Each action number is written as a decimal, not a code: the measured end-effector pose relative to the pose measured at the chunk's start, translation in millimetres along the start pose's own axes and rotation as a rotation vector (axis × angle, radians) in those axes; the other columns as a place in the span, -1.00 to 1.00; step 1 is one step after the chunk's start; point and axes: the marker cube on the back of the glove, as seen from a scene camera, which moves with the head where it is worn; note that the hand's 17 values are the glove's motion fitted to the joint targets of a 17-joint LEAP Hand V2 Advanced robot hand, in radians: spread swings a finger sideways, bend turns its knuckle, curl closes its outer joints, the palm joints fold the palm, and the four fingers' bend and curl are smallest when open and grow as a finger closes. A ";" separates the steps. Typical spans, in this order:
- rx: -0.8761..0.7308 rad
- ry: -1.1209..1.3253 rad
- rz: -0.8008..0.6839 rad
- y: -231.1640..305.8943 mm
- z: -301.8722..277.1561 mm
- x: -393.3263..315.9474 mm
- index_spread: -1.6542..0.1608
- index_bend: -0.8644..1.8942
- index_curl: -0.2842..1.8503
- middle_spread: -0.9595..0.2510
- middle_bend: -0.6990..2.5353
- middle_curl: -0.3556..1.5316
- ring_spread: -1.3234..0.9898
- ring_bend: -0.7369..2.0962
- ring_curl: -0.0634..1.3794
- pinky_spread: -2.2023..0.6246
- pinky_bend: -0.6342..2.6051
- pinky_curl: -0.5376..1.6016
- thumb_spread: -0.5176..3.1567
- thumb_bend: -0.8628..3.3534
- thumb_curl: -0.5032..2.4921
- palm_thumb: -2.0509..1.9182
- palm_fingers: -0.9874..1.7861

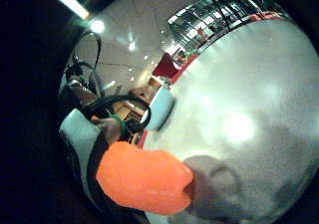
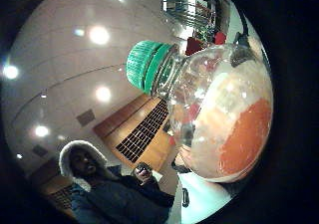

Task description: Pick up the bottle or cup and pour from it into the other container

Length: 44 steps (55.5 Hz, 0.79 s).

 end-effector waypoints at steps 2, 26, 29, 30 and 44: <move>0.014 0.005 0.049 -8.3 2.5 -7.6 0.53 -0.29 -0.50 0.24 -0.35 -0.15 0.02 0.04 -0.36 0.55 -0.34 -0.17 -0.36 -0.61 -0.35 0.46 0.56; -0.220 0.415 -0.099 -63.9 60.8 -76.2 0.53 -0.30 -0.49 0.24 -0.35 -0.14 0.03 0.03 -0.36 0.55 -0.34 -0.16 -0.36 -0.61 -0.33 0.46 0.56; -0.257 0.487 -0.128 -70.1 70.6 -79.8 0.53 -0.29 -0.48 0.24 -0.35 -0.14 0.03 0.03 -0.36 0.55 -0.34 -0.16 -0.36 -0.61 -0.33 0.46 0.55; -0.269 0.516 -0.134 -71.4 74.7 -81.2 0.53 -0.29 -0.48 0.24 -0.35 -0.14 0.03 0.02 -0.36 0.55 -0.34 -0.16 -0.36 -0.61 -0.33 0.46 0.55; -0.481 0.944 -0.214 -95.1 117.2 -80.2 0.53 -0.30 -0.48 0.24 -0.36 -0.13 0.04 0.02 -0.36 0.55 -0.34 -0.15 -0.36 -0.61 -0.33 0.47 0.55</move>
